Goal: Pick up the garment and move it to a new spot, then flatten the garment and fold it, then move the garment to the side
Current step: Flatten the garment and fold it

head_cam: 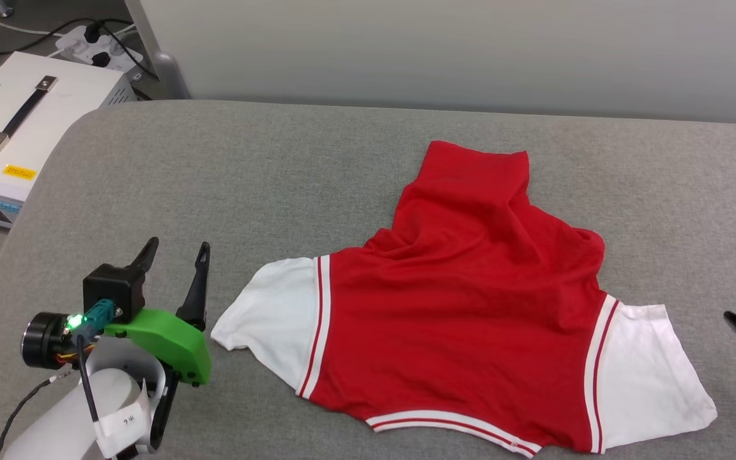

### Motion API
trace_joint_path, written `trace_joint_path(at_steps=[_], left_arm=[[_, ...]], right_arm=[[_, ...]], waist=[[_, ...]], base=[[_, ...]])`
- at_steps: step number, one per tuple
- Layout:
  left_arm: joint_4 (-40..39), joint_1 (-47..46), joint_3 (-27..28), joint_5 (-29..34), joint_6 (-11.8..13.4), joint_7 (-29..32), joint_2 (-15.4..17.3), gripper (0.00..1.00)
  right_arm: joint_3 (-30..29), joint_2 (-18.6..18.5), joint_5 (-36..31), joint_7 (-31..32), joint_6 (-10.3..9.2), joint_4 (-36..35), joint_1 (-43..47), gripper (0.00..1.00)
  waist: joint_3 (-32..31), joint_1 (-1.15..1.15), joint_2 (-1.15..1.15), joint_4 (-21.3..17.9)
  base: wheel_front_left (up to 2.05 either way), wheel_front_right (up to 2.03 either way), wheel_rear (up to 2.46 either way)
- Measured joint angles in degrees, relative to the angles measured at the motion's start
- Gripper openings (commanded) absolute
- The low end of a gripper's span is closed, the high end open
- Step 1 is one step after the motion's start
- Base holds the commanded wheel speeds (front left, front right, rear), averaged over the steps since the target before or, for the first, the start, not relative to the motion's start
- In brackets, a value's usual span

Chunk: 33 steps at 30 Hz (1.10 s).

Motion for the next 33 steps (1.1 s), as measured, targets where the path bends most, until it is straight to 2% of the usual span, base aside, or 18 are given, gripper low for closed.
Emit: trace_joint_path(at_steps=[5, 8, 13, 19, 25, 26, 27, 28, 33], left_arm=[[-6.6, 5.8, 8.2, 8.0, 4.0, 0.0, -3.5, 1.00], [-9.6, 9.5, 11.3, 11.8, 5.3, 0.0, -6.1, 1.00], [-10.3, 12.3, 15.8, 16.3, 3.9, 0.0, -9.0, 1.00], [-10.5, 13.7, 18.8, 20.0, 1.9, 0.0, -12.1, 1.00], [-9.4, 13.7, 21.0, 22.0, -0.7, 0.0, -13.7, 1.00], [-9.2, 13.7, 21.4, 22.6, -1.0, 0.0, -13.8, 1.00], [-9.0, 13.7, 21.7, 22.9, -1.2, 0.0, -13.9, 1.00], [-8.6, 13.7, 22.1, 23.3, -1.7, 0.0, -13.9, 1.00], [-6.9, 13.4, 23.3, 24.0, -4.4, 0.0, -13.3, 1.00]], right_arm=[[2.6, -4.1, 6.8, 11.1, 0.00, 0.4, 0.6, 1.00], [3.8, -5.2, 7.7, 13.9, 0.00, 2.2, 0.7, 1.00], [6.7, -4.9, 7.1, 13.6, 0.00, 7.3, 0.7, 1.00], [11.4, -1.5, 6.8, 8.7, 0.00, 14.9, -0.7, 1.00], [15.7, -1.7, 6.9, 4.2, -0.07, 19.7, -2.2, 1.00], [16.4, -1.7, 6.9, 3.3, -0.07, 20.0, -2.6, 0.76], [16.9, -1.8, 6.9, 2.3, -0.07, 20.3, -2.8, 0.14], [17.3, -1.7, 7.4, 1.1, -0.07, 20.7, -3.1, 0.00], [17.0, -1.3, 8.9, -4.5, -0.01, 21.8, -5.1, 0.00]], waist=[[1.0, 0.00, 0.00, 0.9], [1.9, 0.00, 0.00, 1.4], [3.9, 0.00, 0.00, 2.4], [6.3, 0.00, 0.00, 3.6], [7.3, 0.00, 0.00, 4.1], [7.2, 0.00, 0.00, 4.0], [7.2, 0.00, 0.00, 3.9], [7.0, 0.00, 0.00, 3.7], [5.6, 0.00, 0.00, 2.6]], base=[[0.00, 0.00, 0.00], [0.00, 0.00, 0.00], [0.00, 0.00, 0.00], [0.00, 0.00, 0.00], [0.00, 0.00, 0.00], [0.00, 0.00, 0.00], [0.00, 0.00, 0.00], [0.00, 0.00, 0.00], [0.00, 0.00, 0.00]])
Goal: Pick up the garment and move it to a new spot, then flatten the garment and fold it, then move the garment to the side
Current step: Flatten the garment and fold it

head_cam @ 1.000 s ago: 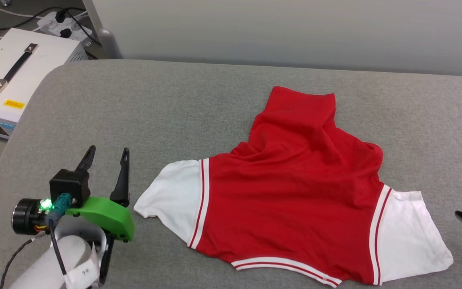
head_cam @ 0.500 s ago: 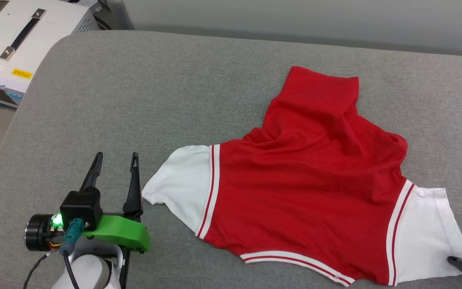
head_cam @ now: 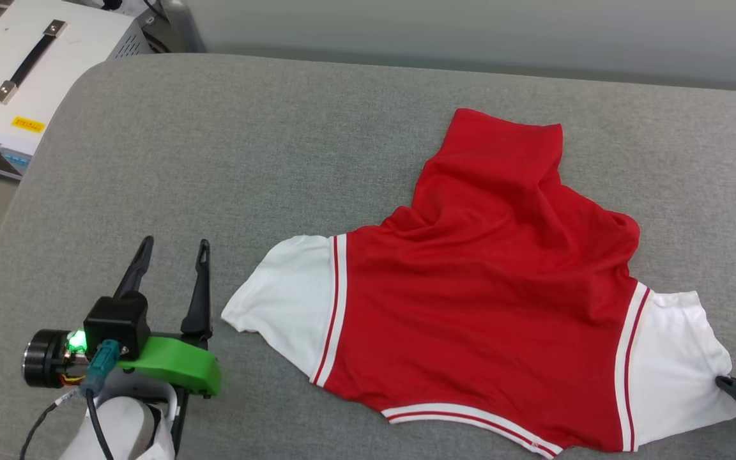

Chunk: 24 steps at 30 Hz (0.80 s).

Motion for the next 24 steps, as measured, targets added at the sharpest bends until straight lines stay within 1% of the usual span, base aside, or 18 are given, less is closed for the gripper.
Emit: trace_joint_path(at_steps=[4, 7, 8, 11, 14, 16, 21, 24], left_arm=[[2.1, -2.2, 0.1, 0.2, -3.2, 0.2, 2.3, 1.00], [3.1, -5.7, -0.6, 0.1, -6.4, 3.2, 4.3, 1.00], [3.3, -6.9, -0.9, -0.2, -7.6, 5.1, 5.1, 1.00], [3.6, -9.9, -1.9, -2.2, -11.2, 11.7, 6.9, 1.00], [4.0, -12.8, -3.5, -4.8, -14.6, 20.7, 8.4, 1.00], [4.3, -14.7, -4.6, -7.7, -16.5, 28.1, 9.0, 1.00], [4.4, -18.5, -8.4, -14.9, -19.2, 44.2, 9.7, 1.00], [4.4, -19.8, -11.0, -17.6, -19.9, 50.4, 10.1, 1.00]], right_arm=[[-1.2, -0.5, 1.0, -2.5, 0.00, -0.5, 0.1, 0.00], [-3.1, -1.8, 1.9, -3.7, 0.00, -1.4, 0.5, 0.00], [-3.8, -2.2, 1.9, -4.2, 0.00, -1.7, 0.8, 0.00], [-5.5, -2.8, 1.9, -4.6, 0.00, -2.4, 2.3, 0.00], [-6.7, -2.9, 1.8, -4.6, 0.00, -3.2, 3.2, 0.00], [-7.4, -2.8, 1.5, -4.6, 0.00, -3.8, 3.6, 0.00], [-8.2, -1.8, 0.2, -3.9, 0.00, -5.6, 3.7, 0.00], [-8.5, -1.3, -0.4, -3.4, 0.00, -6.3, 3.7, 0.00]], waist=[[-1.5, 0.00, 0.00, -0.7], [-2.4, 0.00, 0.00, -1.2], [-2.6, 0.00, 0.00, -1.4], [-3.1, 0.00, 0.00, -1.9], [-3.1, 0.00, 0.00, -2.3], [-3.0, 0.00, 0.00, -2.5], [-2.6, 0.00, 0.00, -2.9], [-2.2, 0.00, 0.00, -3.1]], base=[[0.00, 0.00, 0.00], [0.00, 0.00, 0.00], [0.00, 0.00, 0.00], [0.00, 0.00, 0.00], [0.00, 0.00, 0.00], [0.00, 0.00, 0.00], [0.00, 0.00, 0.00], [0.00, 0.00, 0.00]])
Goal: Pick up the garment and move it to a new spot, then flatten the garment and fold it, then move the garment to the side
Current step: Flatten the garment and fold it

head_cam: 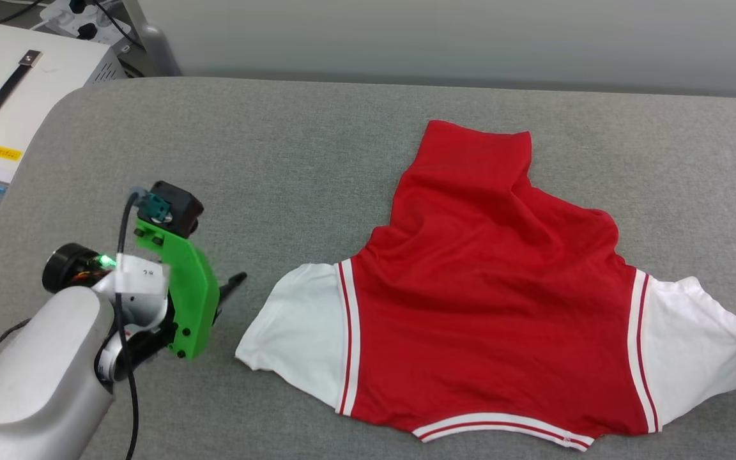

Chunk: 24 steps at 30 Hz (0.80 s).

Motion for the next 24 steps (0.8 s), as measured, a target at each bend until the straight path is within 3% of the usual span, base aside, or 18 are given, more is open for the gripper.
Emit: trace_joint_path(at_steps=[8, 23, 24], left_arm=[[0.7, -1.9, -7.7, -4.2, -0.5, 9.0, 1.2, 1.00], [10.3, -4.6, -18.3, -8.0, -0.6, 5.9, 2.1, 1.00], [10.3, -5.1, -19.7, -7.7, -0.6, 5.3, 2.5, 0.87]], right_arm=[[-0.1, 1.0, -1.0, 1.5, 0.00, -1.7, -0.7, 0.00], [1.7, 2.9, -2.0, 2.0, 0.00, -2.5, -4.3, 0.00], [1.9, 2.9, -2.0, 2.0, 0.00, -2.4, -4.4, 0.00]], waist=[[1.8, 0.00, 0.00, -1.1], [6.7, 0.00, 0.00, -3.9], [6.8, 0.00, 0.00, -4.0]], base=[[0.00, 0.00, 0.00], [0.00, 0.00, 0.00], [0.00, 0.00, 0.00]])
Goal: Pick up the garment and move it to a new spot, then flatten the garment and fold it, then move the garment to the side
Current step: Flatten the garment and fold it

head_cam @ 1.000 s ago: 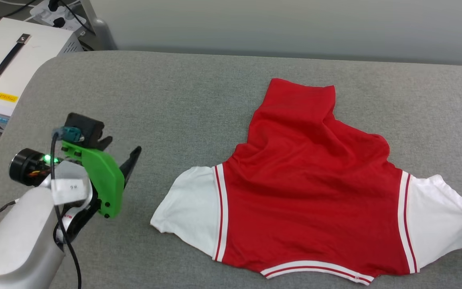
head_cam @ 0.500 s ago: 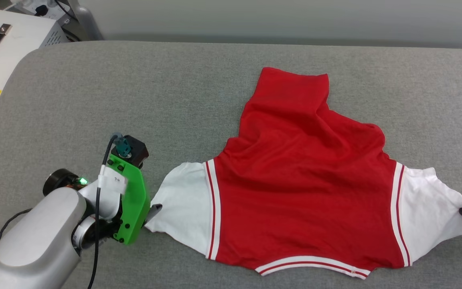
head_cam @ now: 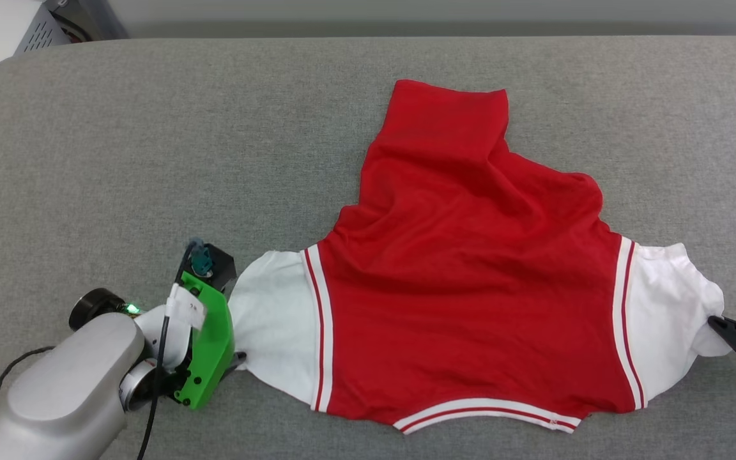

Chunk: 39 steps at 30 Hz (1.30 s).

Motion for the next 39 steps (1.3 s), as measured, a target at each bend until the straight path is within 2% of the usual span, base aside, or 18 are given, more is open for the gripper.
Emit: trace_joint_path(at_steps=[1, 2, 9, 14, 18, 23, 30, 39], left_arm=[[0.0, -0.5, -1.2, 0.1, 0.0, -0.6, 0.3, 0.18], [0.0, -0.7, -1.9, -0.1, 0.0, -1.1, 0.4, 0.00], [-0.8, -0.3, -3.9, -4.0, 0.0, -9.6, 1.6, 0.00], [-5.7, 0.9, -1.3, -4.7, 0.0, -18.2, 3.9, 0.00], [-12.2, 0.9, 2.4, -4.7, 1.7, -22.9, 6.2, 0.00], [-21.1, -1.0, 6.6, -3.6, 5.4, -25.8, 8.2, 0.00], [-28.5, -7.7, 11.9, -2.5, 8.7, -28.9, 7.6, 0.00], [-27.0, -18.1, 14.7, -0.7, 8.9, -30.5, 2.9, 0.00]], right_arm=[[0.1, 0.1, 0.0, 0.0, 0.00, 0.1, -0.1, 0.00], [0.2, 0.1, 0.0, 0.0, 0.00, 0.1, -0.1, 0.00], [-0.4, 1.0, -0.6, -3.6, 0.00, -0.1, 0.0, 0.00], [-3.1, 1.0, -0.5, -7.0, 0.00, -3.2, 1.7, 0.00], [-7.0, 1.1, -0.2, -8.6, 0.00, -6.3, 2.8, 0.00], [-12.3, 1.2, 0.7, -8.6, 0.00, -11.5, 3.1, 0.00], [-17.2, 0.8, 1.1, -9.1, 0.00, -17.3, -1.7, 0.00], [-17.6, -1.4, 2.0, -9.1, 0.00, -17.5, -15.1, 0.00]], waist=[[0.0, 0.00, 0.00, -0.1], [-0.1, 0.00, 0.00, -0.1], [-2.4, 0.00, 0.00, 0.1], [-5.4, 0.00, 0.00, 0.5], [-7.7, 0.00, 0.00, 0.8], [-10.1, 0.00, 0.00, 1.3], [-11.7, 0.00, 0.00, 1.1], [-10.4, 0.00, 0.00, 0.1]], base=[[0.00, 0.00, 0.00], [0.00, 0.00, 0.00], [0.00, 0.00, 0.00], [0.00, 0.00, 0.00], [0.00, 0.00, 0.00], [0.00, 0.00, 0.00], [0.00, 0.00, 0.00], [0.00, 0.00, 0.00]])
